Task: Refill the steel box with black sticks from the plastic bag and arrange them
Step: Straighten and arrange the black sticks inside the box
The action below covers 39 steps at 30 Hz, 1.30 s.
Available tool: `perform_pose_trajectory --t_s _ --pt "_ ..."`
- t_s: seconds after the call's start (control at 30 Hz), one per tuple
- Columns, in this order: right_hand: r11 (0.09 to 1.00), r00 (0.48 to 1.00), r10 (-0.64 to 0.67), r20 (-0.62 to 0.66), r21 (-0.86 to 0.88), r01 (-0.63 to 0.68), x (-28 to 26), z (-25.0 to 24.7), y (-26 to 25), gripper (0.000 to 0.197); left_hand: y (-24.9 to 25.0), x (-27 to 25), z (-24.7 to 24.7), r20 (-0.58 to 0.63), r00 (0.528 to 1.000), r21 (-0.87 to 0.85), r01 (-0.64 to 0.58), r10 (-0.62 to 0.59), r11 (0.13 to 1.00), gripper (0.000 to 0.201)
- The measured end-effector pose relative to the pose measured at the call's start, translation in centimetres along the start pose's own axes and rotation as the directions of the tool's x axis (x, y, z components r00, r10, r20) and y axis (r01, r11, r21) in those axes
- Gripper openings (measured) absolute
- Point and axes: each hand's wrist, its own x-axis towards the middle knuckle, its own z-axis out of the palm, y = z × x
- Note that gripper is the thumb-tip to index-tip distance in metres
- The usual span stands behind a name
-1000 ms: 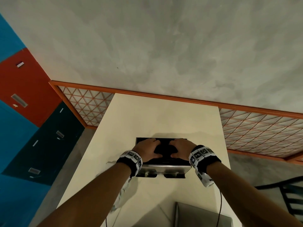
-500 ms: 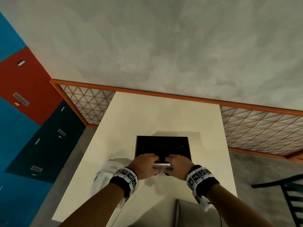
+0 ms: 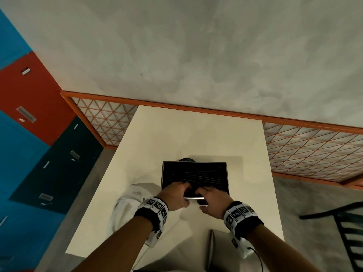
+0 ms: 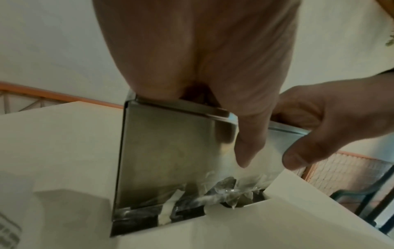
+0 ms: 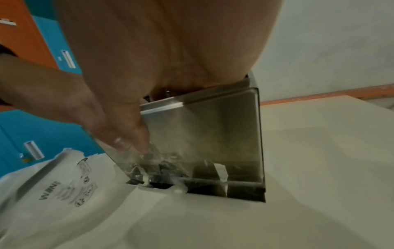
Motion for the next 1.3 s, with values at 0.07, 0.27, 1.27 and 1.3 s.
perform_pose_trajectory --t_s 0.07,0.27,1.27,1.3 --pt "0.999 0.998 0.032 0.045 0.037 -0.033 0.1 0.0 0.2 0.048 -0.2 -0.1 0.1 0.036 0.999 -0.022 0.024 -0.024 0.999 0.042" --pt "0.979 0.997 0.046 0.066 0.193 -0.058 0.4 -0.3 0.5 0.057 -0.1 -0.4 0.4 0.030 0.998 0.000 0.060 -0.060 0.998 0.034" --pt "0.931 0.874 0.354 0.332 -0.210 -0.297 5.9 -3.5 0.2 0.067 0.2 -0.4 -1.7 -0.071 0.989 0.046 -0.126 0.130 0.991 0.035" --pt "0.933 0.877 0.351 0.330 -0.198 -0.299 6.0 -3.5 0.5 0.068 0.1 -0.4 -1.7 -0.080 0.987 0.037 -0.136 0.139 0.990 0.034"
